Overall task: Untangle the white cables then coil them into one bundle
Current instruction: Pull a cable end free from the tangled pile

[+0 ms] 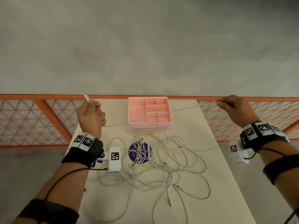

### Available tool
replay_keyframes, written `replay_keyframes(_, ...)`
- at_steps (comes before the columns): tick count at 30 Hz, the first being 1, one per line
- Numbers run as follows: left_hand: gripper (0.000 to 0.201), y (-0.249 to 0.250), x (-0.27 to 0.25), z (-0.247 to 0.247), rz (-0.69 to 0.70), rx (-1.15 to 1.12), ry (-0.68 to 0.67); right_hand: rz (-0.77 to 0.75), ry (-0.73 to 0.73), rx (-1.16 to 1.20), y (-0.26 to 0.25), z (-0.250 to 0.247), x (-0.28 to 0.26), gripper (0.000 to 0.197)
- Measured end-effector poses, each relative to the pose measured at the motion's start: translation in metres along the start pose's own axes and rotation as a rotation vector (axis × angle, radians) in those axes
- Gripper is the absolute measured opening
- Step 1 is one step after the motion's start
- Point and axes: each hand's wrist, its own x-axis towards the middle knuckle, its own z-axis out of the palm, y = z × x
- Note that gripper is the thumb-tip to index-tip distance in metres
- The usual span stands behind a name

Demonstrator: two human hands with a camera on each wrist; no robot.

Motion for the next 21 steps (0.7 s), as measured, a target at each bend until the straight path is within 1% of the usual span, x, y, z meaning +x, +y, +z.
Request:
replay_keyframes(2,0.035,-0.005,0.002,-0.005,-0.037,0.004,0.024,0.020,0.061,-0.009,0.013,-0.011,-0.001,0.026)
replay_keyframes(4,0.034,-0.012,0.001,-0.012,-0.088,0.020,0.011,0.048,0.093,-0.039,0.026,-0.015,-0.005,0.025)
replay_keyframes(6,0.034,-0.025,-0.006,-0.015,-0.147,0.059,-0.046,0.090,0.055,-0.093,0.041,-0.009,-0.011,0.025)
replay_keyframes(8,0.035,-0.039,-0.016,-0.014,-0.222,0.102,-0.108,0.170,-0.057,-0.159,0.055,0.003,-0.019,0.026)
replay_keyframes(11,0.035,-0.054,-0.029,-0.010,-0.312,0.127,-0.161,0.294,-0.259,-0.271,0.080,0.029,-0.037,0.023)
replay_keyframes(14,0.035,-0.063,-0.039,-0.009,-0.351,0.181,-0.215,0.444,-0.411,-0.330,0.109,0.060,-0.063,0.009)
replay_keyframes(16,0.037,-0.068,-0.045,-0.010,-0.363,0.227,-0.261,0.534,-0.525,-0.396,0.130,0.083,-0.081,0.010)
replay_keyframes(18,0.043,-0.074,-0.051,-0.010,-0.384,0.268,-0.307,0.613,-0.596,-0.443,0.141,0.102,-0.096,0.011)
replay_keyframes(19,0.046,-0.077,-0.055,-0.011,-0.401,0.290,-0.328,0.633,-0.612,-0.462,0.145,0.111,-0.101,0.015)
replay_keyframes(21,0.048,-0.083,-0.060,-0.011,-0.440,0.321,-0.358,0.623,-0.622,-0.471,0.143,0.125,-0.103,0.025)
